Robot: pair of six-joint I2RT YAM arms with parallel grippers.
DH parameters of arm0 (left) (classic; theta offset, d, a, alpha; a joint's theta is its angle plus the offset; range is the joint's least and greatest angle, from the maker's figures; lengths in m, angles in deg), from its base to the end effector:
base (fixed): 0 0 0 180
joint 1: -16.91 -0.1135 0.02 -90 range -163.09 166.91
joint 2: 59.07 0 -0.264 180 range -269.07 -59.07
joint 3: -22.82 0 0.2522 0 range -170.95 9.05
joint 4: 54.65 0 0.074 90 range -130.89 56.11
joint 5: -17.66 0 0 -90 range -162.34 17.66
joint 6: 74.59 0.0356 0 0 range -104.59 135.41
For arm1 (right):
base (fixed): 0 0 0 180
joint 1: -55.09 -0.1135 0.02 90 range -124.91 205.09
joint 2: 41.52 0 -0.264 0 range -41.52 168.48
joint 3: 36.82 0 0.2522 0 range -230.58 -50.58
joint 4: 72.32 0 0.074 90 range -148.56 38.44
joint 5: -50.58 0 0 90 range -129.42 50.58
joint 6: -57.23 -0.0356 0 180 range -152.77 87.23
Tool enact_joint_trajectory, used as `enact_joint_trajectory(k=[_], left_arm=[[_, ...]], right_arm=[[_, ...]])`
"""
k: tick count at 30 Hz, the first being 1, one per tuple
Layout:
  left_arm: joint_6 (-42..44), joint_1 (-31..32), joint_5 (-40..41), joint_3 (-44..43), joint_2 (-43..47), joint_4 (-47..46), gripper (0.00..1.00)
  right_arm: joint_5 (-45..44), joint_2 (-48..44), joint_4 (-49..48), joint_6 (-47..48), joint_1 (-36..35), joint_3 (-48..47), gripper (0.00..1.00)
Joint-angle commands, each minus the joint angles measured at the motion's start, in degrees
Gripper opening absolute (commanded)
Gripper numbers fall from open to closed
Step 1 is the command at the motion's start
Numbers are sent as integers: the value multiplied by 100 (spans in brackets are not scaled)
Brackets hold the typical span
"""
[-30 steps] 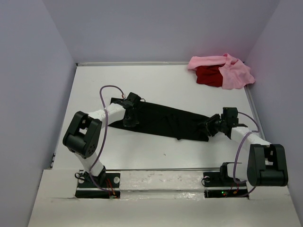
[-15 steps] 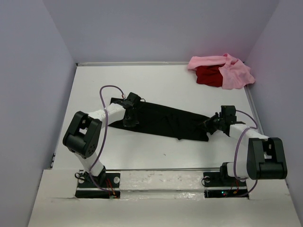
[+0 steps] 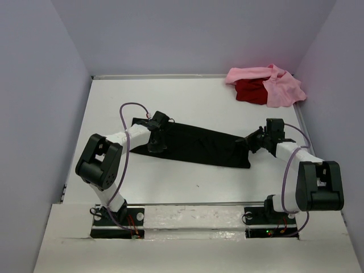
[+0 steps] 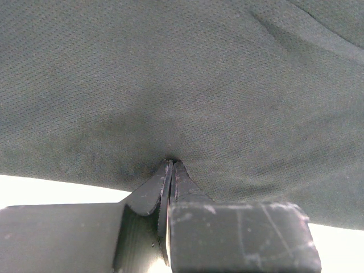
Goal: Fold and stack the t-shirts
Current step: Fold the tshirt
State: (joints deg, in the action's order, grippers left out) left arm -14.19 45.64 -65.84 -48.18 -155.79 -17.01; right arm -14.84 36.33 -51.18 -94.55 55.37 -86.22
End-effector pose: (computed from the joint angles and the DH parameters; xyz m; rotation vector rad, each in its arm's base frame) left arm 0.2888 -0.1537 0.1685 -0.0563 2.6757 -0.1761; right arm 0.2552 0.0136 0.1704 1.1527 2.3175 0.9685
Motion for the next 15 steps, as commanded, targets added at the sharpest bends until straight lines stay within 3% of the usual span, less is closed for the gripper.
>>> enact_joint_trajectory(k=[1, 15], left_arm=[[86, -69, 202, -34, -13, 337, 7], [104, -104, 255, -25, 22, 389, 7]], right_arm=[[-85, 239, -105, -36, -45, -321, 0], [-348, 978, -158, -176, -45, -848, 0]])
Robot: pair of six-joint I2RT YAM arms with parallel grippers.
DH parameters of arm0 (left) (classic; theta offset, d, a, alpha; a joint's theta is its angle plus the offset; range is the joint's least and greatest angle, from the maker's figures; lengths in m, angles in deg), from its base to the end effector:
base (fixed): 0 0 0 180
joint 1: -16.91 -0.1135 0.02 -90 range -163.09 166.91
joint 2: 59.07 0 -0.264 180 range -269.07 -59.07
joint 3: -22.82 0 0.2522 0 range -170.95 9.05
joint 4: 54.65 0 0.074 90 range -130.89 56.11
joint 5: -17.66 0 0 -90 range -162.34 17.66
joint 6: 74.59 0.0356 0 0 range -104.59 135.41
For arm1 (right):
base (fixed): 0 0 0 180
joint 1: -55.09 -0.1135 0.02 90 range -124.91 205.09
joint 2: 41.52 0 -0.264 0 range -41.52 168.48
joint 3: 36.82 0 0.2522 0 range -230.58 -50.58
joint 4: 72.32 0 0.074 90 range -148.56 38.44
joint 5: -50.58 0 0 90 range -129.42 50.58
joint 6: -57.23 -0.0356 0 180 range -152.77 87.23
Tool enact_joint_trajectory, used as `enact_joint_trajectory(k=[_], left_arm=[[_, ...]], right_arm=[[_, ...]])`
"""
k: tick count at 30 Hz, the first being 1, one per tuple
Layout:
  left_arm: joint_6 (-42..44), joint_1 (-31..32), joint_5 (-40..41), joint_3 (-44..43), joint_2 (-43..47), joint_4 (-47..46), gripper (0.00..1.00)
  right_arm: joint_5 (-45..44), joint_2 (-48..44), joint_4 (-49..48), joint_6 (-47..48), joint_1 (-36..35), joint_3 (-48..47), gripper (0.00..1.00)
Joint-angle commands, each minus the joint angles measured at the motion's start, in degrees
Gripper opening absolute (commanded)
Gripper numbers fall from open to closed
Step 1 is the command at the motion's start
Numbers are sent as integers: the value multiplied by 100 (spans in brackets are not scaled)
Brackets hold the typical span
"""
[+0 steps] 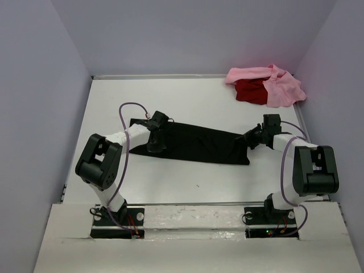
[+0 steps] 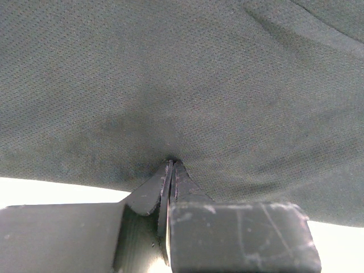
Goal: Fold and stack the t-shirts
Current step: Fold the tshirt
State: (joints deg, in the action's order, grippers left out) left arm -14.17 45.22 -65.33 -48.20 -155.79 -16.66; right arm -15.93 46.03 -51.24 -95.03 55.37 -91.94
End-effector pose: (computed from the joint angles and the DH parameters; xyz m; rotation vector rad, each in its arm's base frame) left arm 0.2896 -0.1511 0.1683 -0.0680 2.6768 -0.1593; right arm 0.2851 0.0128 0.1563 1.2211 2.3609 0.9227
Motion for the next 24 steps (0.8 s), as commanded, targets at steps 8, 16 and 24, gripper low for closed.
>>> enact_joint_trajectory(k=[8, 16, 24], left_arm=[[111, -98, 205, 21, 22, 320, 7], [128, -133, 222, 83, 101, 311, 7], [137, -142, 196, 74, 101, 311, 7]], right_arm=[[-591, -142, -19, -164, -45, -161, 1], [-740, 60, -133, -94, -45, -135, 4], [-310, 123, -283, 223, -45, -434, 43]])
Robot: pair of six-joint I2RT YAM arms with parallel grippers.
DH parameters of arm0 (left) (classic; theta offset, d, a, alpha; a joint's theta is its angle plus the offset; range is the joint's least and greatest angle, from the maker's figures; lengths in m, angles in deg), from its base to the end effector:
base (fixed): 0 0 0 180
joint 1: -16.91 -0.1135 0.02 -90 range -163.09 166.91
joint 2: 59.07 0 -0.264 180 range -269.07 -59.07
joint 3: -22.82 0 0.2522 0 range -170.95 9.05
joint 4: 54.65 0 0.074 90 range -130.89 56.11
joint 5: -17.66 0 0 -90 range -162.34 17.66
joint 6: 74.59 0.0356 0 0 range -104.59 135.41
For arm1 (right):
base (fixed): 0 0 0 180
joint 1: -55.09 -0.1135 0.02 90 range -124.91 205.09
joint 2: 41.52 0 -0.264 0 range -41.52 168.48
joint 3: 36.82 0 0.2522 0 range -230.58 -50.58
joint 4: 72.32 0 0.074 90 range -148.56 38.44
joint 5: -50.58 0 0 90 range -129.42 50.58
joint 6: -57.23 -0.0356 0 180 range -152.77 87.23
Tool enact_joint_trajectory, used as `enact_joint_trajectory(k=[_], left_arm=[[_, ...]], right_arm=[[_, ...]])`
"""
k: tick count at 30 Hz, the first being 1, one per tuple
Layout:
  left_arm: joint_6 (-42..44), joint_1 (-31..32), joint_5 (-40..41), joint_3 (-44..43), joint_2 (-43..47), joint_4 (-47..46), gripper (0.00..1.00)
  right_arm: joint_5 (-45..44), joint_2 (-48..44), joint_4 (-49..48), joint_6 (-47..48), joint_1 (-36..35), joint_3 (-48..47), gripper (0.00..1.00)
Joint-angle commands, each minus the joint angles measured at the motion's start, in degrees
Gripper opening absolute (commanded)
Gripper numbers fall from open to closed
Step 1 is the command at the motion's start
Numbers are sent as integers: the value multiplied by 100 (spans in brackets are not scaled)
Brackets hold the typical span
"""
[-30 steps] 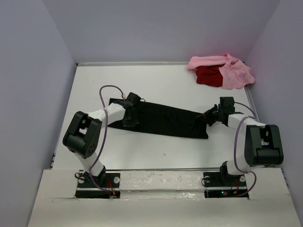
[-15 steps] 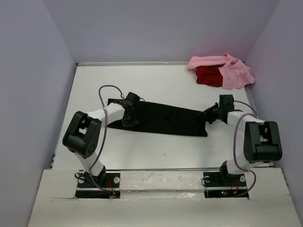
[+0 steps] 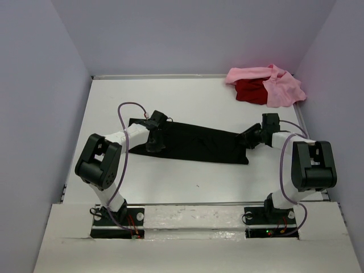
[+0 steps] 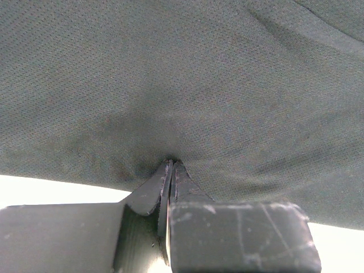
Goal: Fold and stack the t-shirts
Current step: Fold the tshirt
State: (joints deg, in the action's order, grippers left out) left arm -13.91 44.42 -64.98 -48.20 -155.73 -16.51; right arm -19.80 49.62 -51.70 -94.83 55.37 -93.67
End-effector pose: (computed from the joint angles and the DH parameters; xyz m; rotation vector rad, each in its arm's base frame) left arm 0.2915 -0.1467 0.1685 -0.0823 2.6746 -0.1452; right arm 0.2955 0.0105 0.1474 1.2558 2.3577 0.8287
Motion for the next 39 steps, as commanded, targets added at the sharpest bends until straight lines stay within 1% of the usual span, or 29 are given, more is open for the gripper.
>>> enact_joint_trajectory(k=[1, 4, 10, 14, 17, 20, 26, 33, 39], left_arm=[[120, -61, 161, 65, 95, 295, 7], [111, -61, 144, 74, 77, 269, 7], [102, -61, 135, 57, 60, 251, 7], [102, -61, 135, 21, 7, 260, 7], [120, -61, 143, -31, -10, 286, 7], [137, -61, 170, -66, -10, 304, 7], [146, -52, 187, -84, -37, 330, 7], [181, -61, 214, -93, -11, 366, 7], [190, -61, 223, -102, 7, 392, 7]], right_arm=[[121, -410, -167, 256, -45, -287, 43], [191, -736, 184, 361, -45, -428, 44], [350, -1545, 658, 677, -45, -296, 43], [561, -1774, 1195, 810, -220, -218, 38], [552, -2028, 1275, 801, -291, 80, 37], [517, -2257, 1266, 678, -405, 362, 37], [385, -2372, 1117, 687, -458, 661, 36], [446, -2065, 493, 581, -458, 978, 34], [385, -1723, 168, 599, -458, 943, 34]])
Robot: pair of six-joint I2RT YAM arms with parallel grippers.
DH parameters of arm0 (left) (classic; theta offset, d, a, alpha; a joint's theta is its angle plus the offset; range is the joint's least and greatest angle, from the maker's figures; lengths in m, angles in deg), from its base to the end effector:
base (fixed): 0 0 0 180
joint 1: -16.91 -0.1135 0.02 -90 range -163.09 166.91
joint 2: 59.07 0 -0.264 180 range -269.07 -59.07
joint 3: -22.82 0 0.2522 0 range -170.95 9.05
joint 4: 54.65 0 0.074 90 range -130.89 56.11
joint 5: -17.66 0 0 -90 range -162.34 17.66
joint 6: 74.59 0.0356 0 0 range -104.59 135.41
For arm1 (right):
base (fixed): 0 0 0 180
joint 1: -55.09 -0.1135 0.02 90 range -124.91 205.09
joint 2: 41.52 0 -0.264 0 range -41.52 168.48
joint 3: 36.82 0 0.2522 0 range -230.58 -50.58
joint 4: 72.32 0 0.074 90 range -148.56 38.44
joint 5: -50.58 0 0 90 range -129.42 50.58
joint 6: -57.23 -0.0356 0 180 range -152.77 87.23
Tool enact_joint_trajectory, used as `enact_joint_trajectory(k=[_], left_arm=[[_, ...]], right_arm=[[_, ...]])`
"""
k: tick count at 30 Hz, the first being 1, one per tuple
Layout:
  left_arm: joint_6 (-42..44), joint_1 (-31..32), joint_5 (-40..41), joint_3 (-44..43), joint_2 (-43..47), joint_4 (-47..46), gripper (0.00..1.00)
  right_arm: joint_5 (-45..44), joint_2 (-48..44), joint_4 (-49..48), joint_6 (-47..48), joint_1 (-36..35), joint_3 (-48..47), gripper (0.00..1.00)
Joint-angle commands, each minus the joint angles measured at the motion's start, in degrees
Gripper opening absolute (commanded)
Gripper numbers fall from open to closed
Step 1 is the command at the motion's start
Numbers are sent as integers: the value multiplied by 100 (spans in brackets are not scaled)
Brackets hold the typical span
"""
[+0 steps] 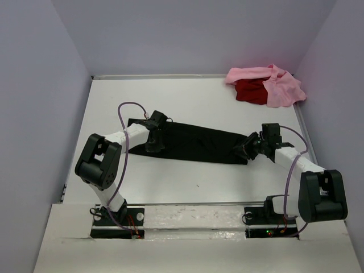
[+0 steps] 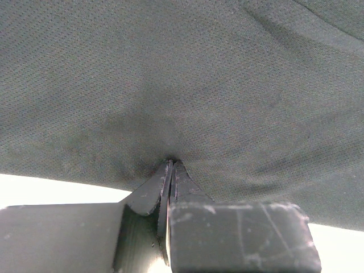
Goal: Fold and stack the t-shirts
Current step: Fold the tshirt
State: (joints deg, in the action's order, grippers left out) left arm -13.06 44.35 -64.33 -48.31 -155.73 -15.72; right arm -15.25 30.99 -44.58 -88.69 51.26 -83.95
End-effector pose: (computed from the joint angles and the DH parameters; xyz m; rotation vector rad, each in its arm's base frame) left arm 0.2910 -0.1455 0.1684 -0.0666 2.6807 -0.1190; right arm 0.2309 0.0301 0.1720 0.9886 2.4516 0.9274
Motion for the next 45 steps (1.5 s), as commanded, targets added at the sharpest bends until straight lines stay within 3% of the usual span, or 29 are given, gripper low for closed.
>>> enact_joint_trajectory(k=[1, 27, 29, 31, 33, 45], left_arm=[[113, -46, 157, -91, 7, 322, 7], [96, -55, 148, -108, -11, 340, 7], [96, -46, 139, -108, -11, 348, 7], [87, -46, 148, -91, 7, 348, 7], [87, -46, 148, -73, 16, 340, 7], [34, -55, 131, -47, 25, 322, 7]], right_arm=[[-87, 193, -554, -7, -47, -56, 34], [-96, 1054, -984, -15, -153, -531, 33], [-70, 1125, -1081, -59, -205, -513, 24], [-52, 1221, -1177, -94, -266, -487, 8], [-17, 1300, -1178, -112, -267, -504, 1], [-237, 1301, -703, -50, -267, -1382, 0]])
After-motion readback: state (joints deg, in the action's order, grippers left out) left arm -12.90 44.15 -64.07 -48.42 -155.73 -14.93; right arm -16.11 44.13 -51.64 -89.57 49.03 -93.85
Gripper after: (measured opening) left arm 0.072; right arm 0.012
